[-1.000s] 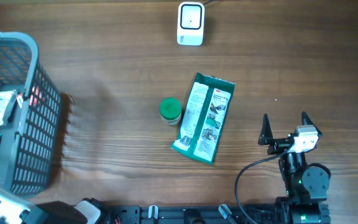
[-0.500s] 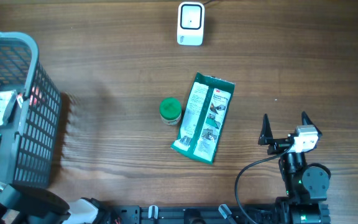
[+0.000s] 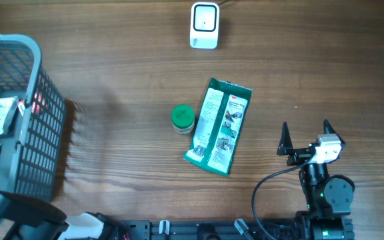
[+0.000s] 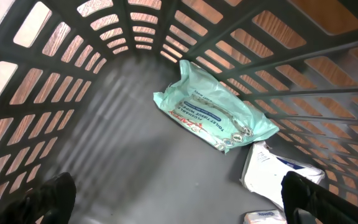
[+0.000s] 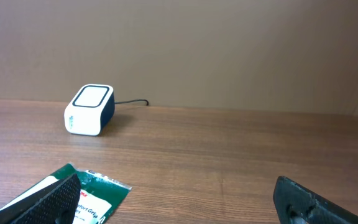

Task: Scan the item barcode
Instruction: 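Reach the left gripper into the basket and grasp the light-green wipes pack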

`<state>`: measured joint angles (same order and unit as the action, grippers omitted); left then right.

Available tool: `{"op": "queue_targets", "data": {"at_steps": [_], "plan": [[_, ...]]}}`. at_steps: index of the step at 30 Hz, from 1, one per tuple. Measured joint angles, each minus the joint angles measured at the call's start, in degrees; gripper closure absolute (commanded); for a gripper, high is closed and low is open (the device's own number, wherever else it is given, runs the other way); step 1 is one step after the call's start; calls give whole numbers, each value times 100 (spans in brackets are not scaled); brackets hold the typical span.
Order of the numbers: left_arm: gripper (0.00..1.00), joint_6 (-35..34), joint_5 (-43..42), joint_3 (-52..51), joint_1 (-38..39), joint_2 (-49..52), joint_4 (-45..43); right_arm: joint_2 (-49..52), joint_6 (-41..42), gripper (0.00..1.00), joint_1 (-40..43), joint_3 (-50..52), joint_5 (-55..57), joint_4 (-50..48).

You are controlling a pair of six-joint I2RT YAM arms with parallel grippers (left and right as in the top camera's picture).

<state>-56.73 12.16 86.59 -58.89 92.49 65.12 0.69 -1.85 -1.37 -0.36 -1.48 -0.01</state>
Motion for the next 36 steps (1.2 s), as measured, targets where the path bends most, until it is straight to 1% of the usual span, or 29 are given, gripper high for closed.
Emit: {"op": "queue_targets", "data": {"at_steps": [15, 36], "plan": [[0, 0, 0, -17, 0, 822, -7, -2, 0, 0, 0, 0, 0, 0], [0, 0, 0, -61, 0, 874, -59, 0, 0, 0, 0, 0, 0, 0]]}}
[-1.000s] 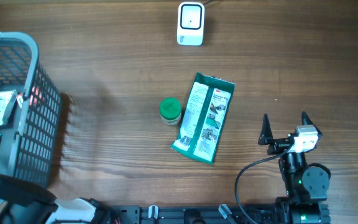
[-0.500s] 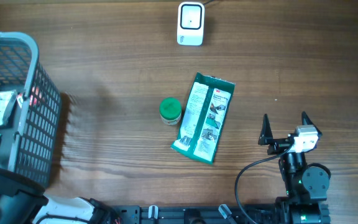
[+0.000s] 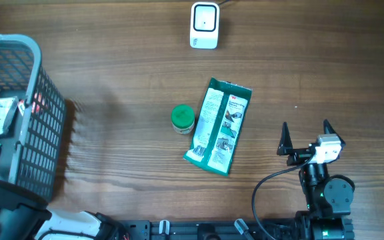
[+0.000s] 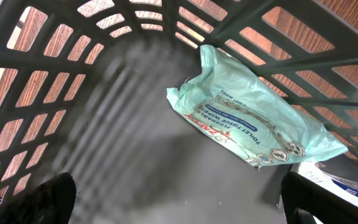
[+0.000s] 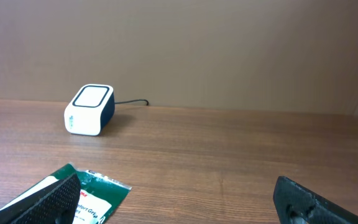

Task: Scan the item barcode
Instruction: 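Reach the left gripper into the basket and grasp the light-green wipes pack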

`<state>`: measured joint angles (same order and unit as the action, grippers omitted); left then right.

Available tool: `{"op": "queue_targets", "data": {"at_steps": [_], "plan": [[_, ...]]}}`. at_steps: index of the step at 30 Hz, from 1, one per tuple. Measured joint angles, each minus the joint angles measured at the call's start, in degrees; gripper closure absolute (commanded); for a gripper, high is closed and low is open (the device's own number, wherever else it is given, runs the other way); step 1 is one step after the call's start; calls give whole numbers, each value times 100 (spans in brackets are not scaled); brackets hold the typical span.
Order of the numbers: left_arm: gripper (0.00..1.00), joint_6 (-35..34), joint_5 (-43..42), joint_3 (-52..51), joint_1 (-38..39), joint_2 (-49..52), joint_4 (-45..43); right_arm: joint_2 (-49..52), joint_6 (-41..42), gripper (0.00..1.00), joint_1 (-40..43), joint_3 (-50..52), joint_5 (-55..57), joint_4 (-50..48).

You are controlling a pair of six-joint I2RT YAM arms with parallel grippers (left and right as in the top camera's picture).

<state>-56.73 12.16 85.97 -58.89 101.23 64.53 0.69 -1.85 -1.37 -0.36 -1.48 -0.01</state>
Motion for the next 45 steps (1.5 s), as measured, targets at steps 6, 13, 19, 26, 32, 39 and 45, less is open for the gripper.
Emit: {"op": "queue_targets", "data": {"at_steps": [6, 13, 19, 26, 32, 39, 45], "plan": [[0, 0, 0, 0, 0, 0, 0, 0, 0, 0, 0, 0, 0, 0], [0, 0, 0, 0, 0, 4, -118, -2, 0, 0, 0, 0, 0, 0], [0, 177, 2, 0, 192, 160, -352, -2, 0, 0, 0, 0, 0, 0], [0, 1045, 649, -22, 907, 315, -649, 0, 2, 0, 0, 0, 0, 0], [0, 1449, 1722, -160, 1115, 315, -839, -2, 2, 0, 0, 0, 0, 0], [0, 1554, 1974, -1165, 1115, 319, -1832, -2, 2, 0, 0, 0, 0, 0], [0, 1578, 1974, -1482, 984, 319, -2524, -2, 2, 0, 0, 0, 0, 0]]}}
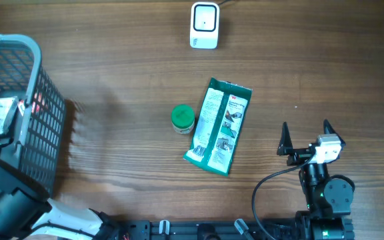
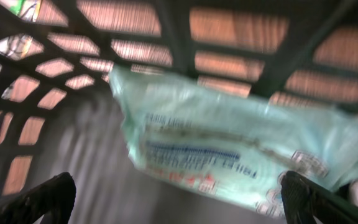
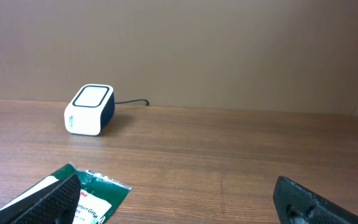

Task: Scan the item barcode
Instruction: 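Reach the left gripper into the basket and grasp the light-green wipes pack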

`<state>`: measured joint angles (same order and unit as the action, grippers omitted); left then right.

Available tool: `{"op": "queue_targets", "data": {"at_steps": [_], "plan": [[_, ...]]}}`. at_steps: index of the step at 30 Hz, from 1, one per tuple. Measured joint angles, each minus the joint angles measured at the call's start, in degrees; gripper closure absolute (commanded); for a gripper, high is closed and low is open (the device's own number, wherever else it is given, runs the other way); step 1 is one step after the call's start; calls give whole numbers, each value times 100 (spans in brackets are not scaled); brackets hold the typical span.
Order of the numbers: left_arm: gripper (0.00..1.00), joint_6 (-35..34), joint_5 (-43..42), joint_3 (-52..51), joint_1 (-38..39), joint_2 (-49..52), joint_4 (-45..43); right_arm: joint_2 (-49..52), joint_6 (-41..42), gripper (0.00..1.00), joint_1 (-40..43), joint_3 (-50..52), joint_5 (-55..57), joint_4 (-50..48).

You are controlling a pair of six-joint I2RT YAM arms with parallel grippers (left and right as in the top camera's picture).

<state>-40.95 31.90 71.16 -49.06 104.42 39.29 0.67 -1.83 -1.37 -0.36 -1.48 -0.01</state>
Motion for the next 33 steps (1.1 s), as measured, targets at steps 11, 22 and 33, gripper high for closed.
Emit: {"op": "queue_targets", "data": {"at_steps": [11, 22, 33], "plan": [[44, 20, 2, -304, -212, 83, -789, 0, -2, 0, 0, 0, 0, 0], [0, -26, 457, -262, -254, 348, -874, 0, -2, 0, 0, 0, 0, 0], [0, 328, 203, -306, 538, 348, -922, 0, -2, 0, 0, 0, 0, 0]]}}
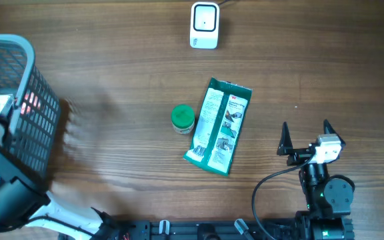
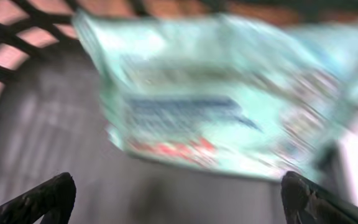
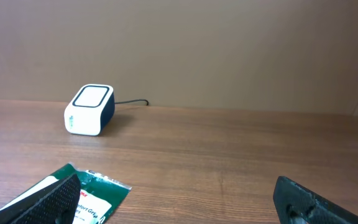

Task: Scan the item barcode
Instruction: 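Reach the left gripper into the basket and grasp the light-green wipes pack, then lift the wipes pack out and drop it beside the jar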

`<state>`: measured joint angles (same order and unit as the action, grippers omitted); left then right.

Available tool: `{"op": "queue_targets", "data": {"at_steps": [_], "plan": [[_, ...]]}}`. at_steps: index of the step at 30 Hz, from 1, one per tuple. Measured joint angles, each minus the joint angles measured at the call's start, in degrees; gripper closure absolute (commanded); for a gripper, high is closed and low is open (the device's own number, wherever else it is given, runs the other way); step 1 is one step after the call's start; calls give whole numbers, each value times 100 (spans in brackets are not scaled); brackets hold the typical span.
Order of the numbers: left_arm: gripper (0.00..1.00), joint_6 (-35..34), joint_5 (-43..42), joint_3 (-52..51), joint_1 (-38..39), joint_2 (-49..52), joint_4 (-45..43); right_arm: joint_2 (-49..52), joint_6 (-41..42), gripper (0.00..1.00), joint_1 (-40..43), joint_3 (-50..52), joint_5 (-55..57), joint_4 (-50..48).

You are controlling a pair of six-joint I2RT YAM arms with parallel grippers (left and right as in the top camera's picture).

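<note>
My left gripper [image 2: 182, 208] is down inside the grey mesh basket [image 1: 35, 100], jaws wide open. A mint-green wipes pack [image 2: 216, 106] lies just beyond the fingertips, blurred and filling the upper left wrist view; nothing sits between the fingers. Overhead, my left arm [image 1: 5, 190] covers the pack. The white barcode scanner [image 1: 204, 25] stands at the table's far edge and also shows in the right wrist view [image 3: 90, 110]. My right gripper [image 1: 305, 137] rests open at the near right, holding nothing.
A dark green flat packet [image 1: 217, 127] lies mid-table, its corner in the right wrist view [image 3: 86, 193]. A small green-lidded jar [image 1: 183, 119] stands to its left. A white packet lies in the basket.
The left gripper is nearer the mint-green pack, which now fills the top of its blurred view. Overhead, the basket sits slightly further left. The right arm has not moved.
The left gripper hung open in the basket, high over the mint-green pack and a white packet. Then it was closer to the pack, then low and facing it against the basket wall, and now it is right at it. The right gripper stayed open and still.
</note>
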<state>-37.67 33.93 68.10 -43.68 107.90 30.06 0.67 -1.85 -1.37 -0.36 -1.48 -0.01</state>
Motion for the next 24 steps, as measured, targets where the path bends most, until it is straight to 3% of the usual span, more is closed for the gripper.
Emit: {"op": "queue_targets", "data": {"at_steps": [17, 24], "plan": [[0, 581, -127, -24, 9, -131, -452, 2, 2, 0, 0, 0, 0, 0], [0, 785, -922, -26, -566, -87, -828, 2, 0, 0, 0, 0, 0, 0]]}}
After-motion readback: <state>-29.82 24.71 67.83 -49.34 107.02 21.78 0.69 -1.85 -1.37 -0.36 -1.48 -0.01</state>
